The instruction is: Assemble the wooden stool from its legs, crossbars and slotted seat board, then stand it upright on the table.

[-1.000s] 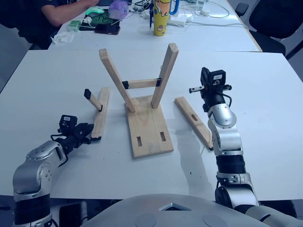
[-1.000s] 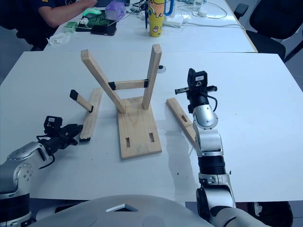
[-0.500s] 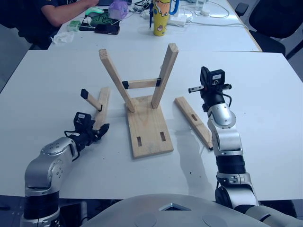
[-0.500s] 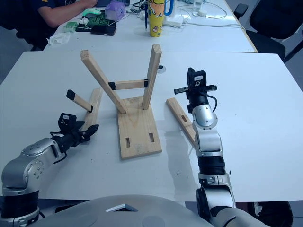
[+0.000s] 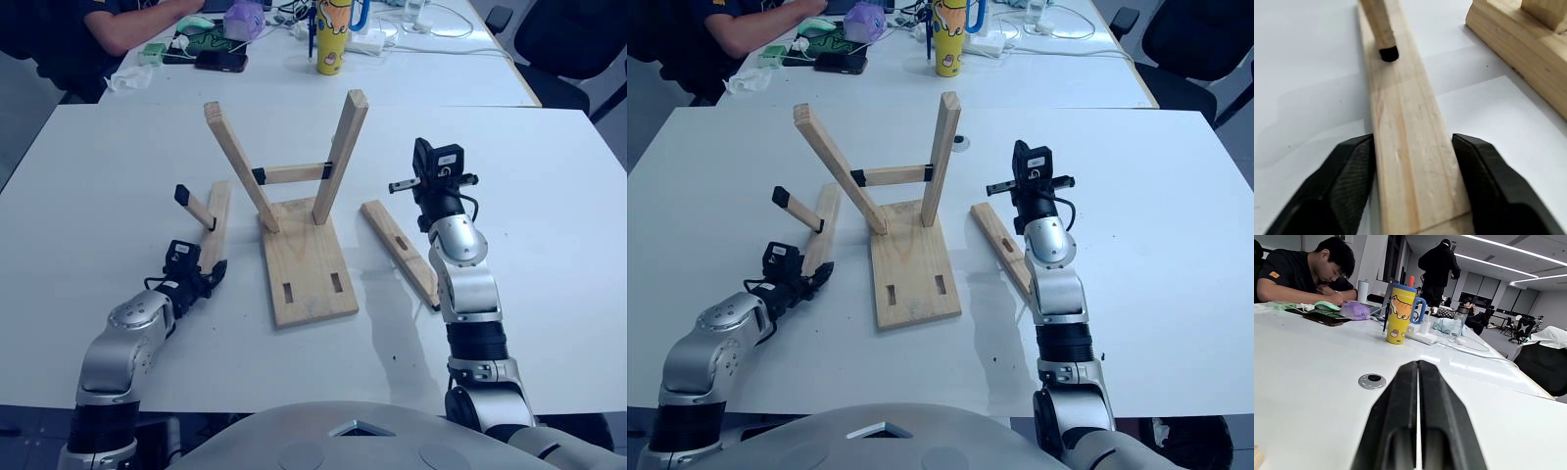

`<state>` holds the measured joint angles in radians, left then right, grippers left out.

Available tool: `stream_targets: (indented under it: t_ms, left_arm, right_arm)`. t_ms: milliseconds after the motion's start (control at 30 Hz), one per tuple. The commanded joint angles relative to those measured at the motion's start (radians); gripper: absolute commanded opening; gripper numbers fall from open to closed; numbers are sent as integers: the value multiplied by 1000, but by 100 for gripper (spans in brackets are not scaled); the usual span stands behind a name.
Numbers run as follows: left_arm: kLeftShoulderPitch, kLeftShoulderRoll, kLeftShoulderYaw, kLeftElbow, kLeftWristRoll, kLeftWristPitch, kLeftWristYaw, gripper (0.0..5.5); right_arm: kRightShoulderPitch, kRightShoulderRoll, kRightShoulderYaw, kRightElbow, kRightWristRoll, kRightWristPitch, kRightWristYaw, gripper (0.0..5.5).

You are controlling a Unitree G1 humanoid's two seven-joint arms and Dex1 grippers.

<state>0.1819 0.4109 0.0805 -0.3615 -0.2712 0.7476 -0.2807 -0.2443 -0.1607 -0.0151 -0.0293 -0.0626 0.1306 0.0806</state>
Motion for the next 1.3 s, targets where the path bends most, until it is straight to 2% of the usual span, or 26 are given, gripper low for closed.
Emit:
stream_targets:
  t_ms: [33, 267, 533, 733, 800, 867, 967, 1067, 1167, 1300]
  left_arm:
    - [4, -12, 13, 30, 6, 26, 13, 216]
    - [-38, -19, 41, 38, 32, -32, 40, 207]
    - [-166, -32, 199, 40, 44, -240, 113, 207]
    - [-375, 11, 319, -77, -55, -339, 98, 207]
    - [-446, 36, 333, -126, -117, -326, 71, 207]
    - [-508, 58, 332, -179, -210, -273, 44, 207]
    - [-546, 115, 282, -268, -259, -230, -1, 207]
    - [-549, 161, 206, -304, -233, -222, -55, 207]
    - [-557, 167, 142, -320, -223, -218, -87, 207]
    - [-588, 164, 77, -320, -224, -213, -123, 207]
  right_arm:
    - [-13, -4, 2, 7, 0, -9, 5, 0]
    - [-12, -4, -1, 6, 0, -9, 2, 0]
    - [-61, -12, -21, 22, 17, -4, 7, 0]
    - [-242, -25, -120, 34, 160, 53, 46, 0]
    - [-326, -23, -162, 19, 270, 118, 87, 0]
    - [-414, -13, -214, -22, 468, 257, 146, 0]
    - [-543, -4, -340, -100, 1001, 596, 149, 0]
    - [-627, -34, -386, -125, 1451, 712, 42, 32]
    - [-665, -68, -374, -117, 1672, 734, -33, 83]
    - [-666, -99, -339, -98, 1822, 752, -82, 149]
